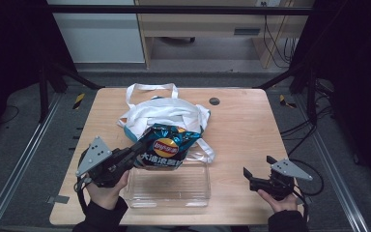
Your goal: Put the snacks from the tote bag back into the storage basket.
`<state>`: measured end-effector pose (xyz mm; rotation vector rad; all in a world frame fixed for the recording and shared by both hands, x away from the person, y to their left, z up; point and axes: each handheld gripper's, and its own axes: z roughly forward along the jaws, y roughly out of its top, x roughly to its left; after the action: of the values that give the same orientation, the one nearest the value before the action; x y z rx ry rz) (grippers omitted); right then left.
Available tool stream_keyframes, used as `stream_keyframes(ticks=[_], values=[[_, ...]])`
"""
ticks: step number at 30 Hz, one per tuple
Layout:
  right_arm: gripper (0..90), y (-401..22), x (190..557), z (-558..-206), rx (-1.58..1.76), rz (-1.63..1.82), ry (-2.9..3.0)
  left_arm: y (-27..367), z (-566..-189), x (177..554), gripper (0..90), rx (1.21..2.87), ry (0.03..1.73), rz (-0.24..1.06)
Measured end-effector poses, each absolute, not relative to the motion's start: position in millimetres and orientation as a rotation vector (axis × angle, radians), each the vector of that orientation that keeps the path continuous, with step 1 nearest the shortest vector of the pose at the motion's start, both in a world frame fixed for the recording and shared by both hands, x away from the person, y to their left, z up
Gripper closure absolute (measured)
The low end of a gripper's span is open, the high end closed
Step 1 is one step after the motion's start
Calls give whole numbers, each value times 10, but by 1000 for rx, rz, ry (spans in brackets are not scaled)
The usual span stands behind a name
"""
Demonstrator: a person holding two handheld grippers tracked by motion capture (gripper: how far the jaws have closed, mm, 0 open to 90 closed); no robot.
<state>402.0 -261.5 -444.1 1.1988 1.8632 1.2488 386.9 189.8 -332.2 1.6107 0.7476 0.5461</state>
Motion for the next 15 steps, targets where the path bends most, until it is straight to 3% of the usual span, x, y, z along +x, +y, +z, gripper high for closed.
stream_keyframes(ticks=[15], values=[[61,-2611,4016,-4437,1198,1250,1864,1802,-3565,3843,900,1675,770,491]])
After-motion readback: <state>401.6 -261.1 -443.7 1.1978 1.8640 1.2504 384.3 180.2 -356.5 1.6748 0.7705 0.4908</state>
